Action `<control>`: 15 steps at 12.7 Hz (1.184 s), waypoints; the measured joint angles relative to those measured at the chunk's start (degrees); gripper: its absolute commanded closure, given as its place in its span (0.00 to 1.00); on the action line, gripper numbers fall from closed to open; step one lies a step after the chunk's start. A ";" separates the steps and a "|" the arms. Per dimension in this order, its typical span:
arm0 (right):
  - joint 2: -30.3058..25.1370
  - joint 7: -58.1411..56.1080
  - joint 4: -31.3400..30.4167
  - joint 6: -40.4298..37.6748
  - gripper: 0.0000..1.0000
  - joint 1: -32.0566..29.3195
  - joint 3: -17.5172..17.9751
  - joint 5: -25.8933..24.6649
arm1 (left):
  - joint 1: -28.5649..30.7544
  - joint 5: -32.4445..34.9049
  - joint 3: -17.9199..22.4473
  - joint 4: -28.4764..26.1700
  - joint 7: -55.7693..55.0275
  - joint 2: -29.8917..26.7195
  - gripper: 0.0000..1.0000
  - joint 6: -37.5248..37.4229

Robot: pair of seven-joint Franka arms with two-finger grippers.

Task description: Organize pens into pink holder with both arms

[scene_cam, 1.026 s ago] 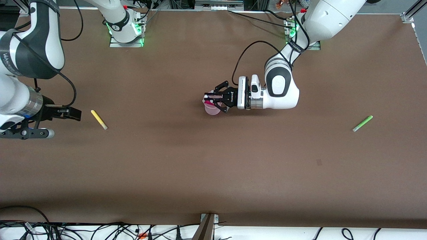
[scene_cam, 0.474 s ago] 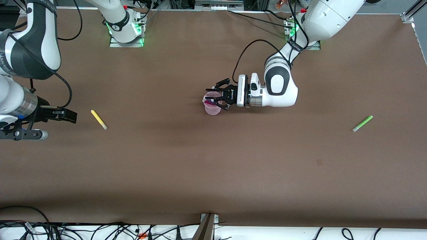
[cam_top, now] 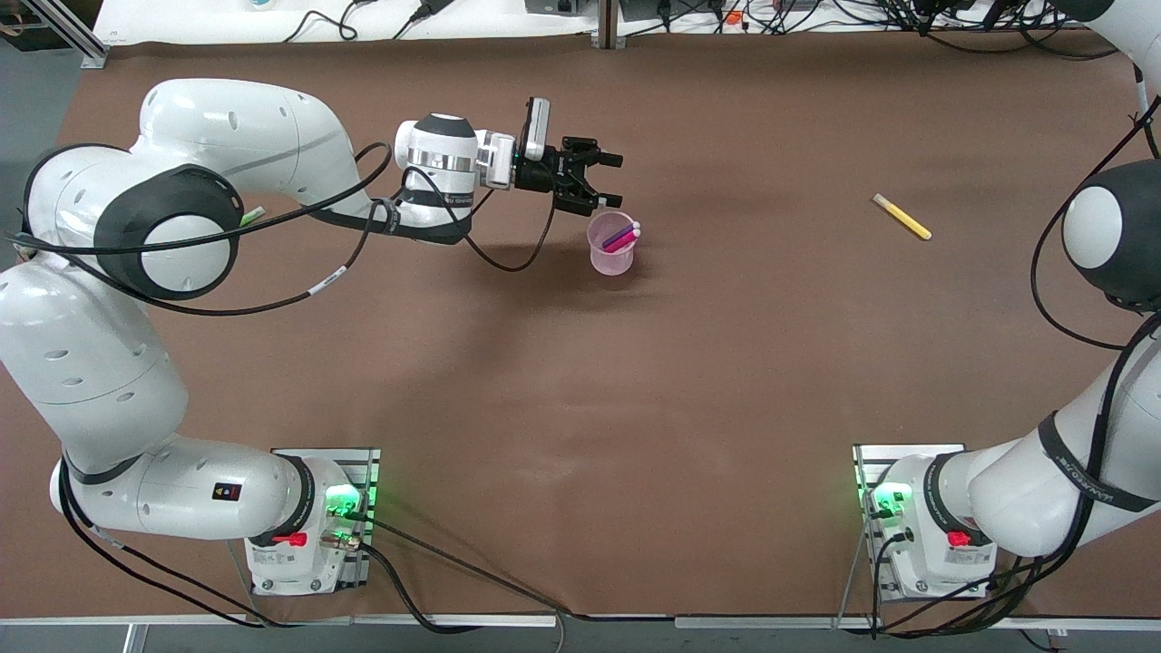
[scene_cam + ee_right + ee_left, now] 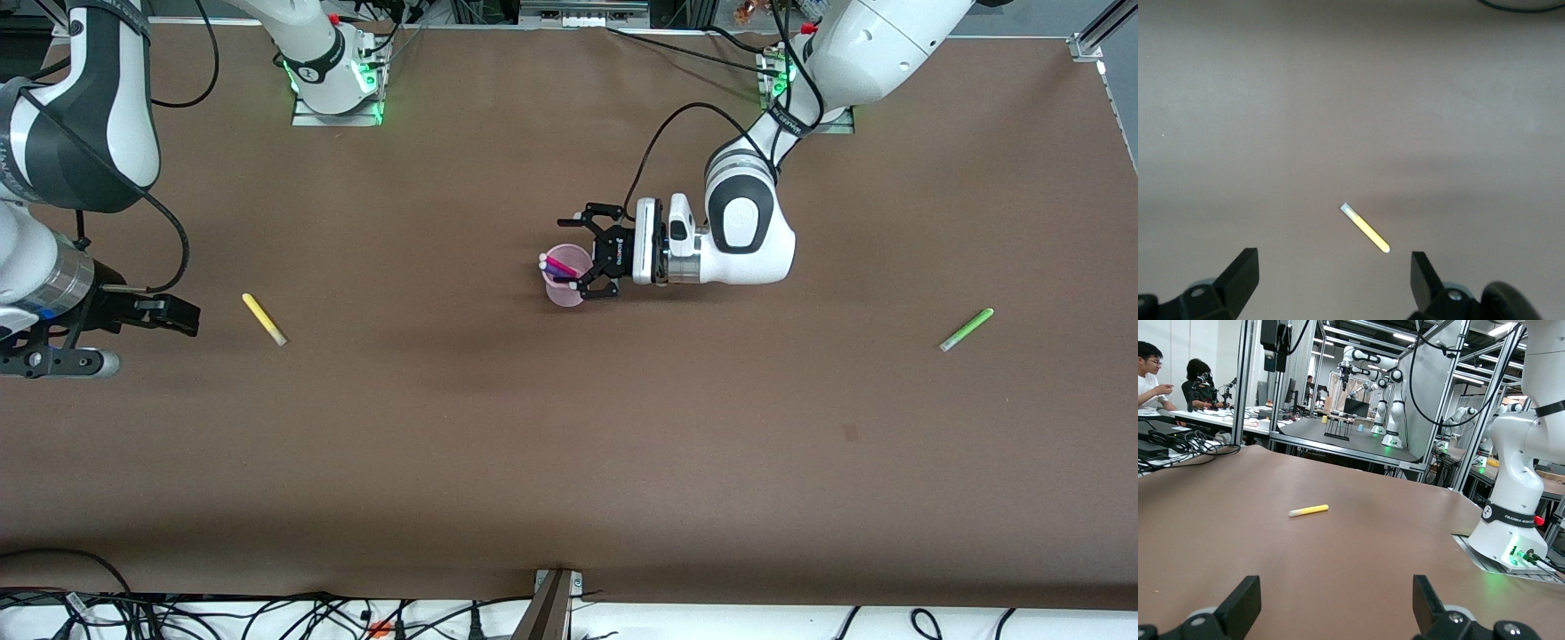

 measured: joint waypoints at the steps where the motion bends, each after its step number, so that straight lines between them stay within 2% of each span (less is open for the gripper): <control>1: 0.00 0.00 0.00 0.01 0.00 -0.01 -0.02 0.00 | 0.39 0.00 -0.02 0.00 -0.76 -0.35 0.00 0.00; 4: 0.00 0.00 0.00 0.04 0.00 -0.01 -0.02 0.00 | 1.39 0.21 0.01 -0.01 -6.30 -1.21 0.00 0.02; 6: 0.00 0.00 0.00 0.05 0.00 -0.01 -0.02 0.00 | 2.89 4.90 0.04 0.62 -13.52 -1.74 0.00 0.03; 10: 0.00 -0.01 0.00 0.06 0.00 0.00 -0.02 -0.01 | 7.94 22.08 0.03 4.68 -32.07 -2.63 0.00 -2.29; 15: 0.31 -0.01 -0.06 0.14 0.00 0.54 0.26 0.13 | 11.91 49.39 0.03 8.63 -55.46 -4.82 0.00 -5.56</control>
